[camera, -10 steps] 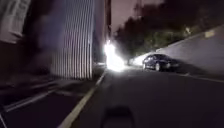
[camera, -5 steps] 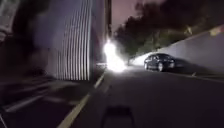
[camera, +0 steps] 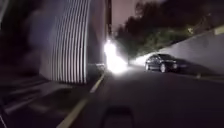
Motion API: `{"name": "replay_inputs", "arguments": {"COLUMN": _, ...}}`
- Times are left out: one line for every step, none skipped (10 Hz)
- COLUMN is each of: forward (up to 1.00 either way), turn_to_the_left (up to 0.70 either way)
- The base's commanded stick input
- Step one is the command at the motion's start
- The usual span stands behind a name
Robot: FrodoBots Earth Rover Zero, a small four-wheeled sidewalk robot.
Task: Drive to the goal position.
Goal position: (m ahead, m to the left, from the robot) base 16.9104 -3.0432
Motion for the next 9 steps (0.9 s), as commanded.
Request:
{"name": "replay_inputs", "arguments": {"forward": 0.7, "turn_to_the_left": 0.0}}
{"name": "replay_inputs", "arguments": {"forward": 0.7, "turn_to_the_left": 0.0}}
{"name": "replay_inputs", "arguments": {"forward": 0.7, "turn_to_the_left": 0.0}}
{"name": "replay_inputs", "arguments": {"forward": 0.7, "turn_to_the_left": 0.0}}
{"name": "replay_inputs", "arguments": {"forward": 0.7, "turn_to_the_left": 0.0}}
{"name": "replay_inputs", "arguments": {"forward": 0.7, "turn_to_the_left": 0.0}}
{"name": "replay_inputs", "arguments": {"forward": 0.7, "turn_to_the_left": 0.0}}
{"name": "replay_inputs", "arguments": {"forward": 0.7, "turn_to_the_left": 0.0}}
{"name": "replay_inputs", "arguments": {"forward": 0.7, "turn_to_the_left": 0.0}}
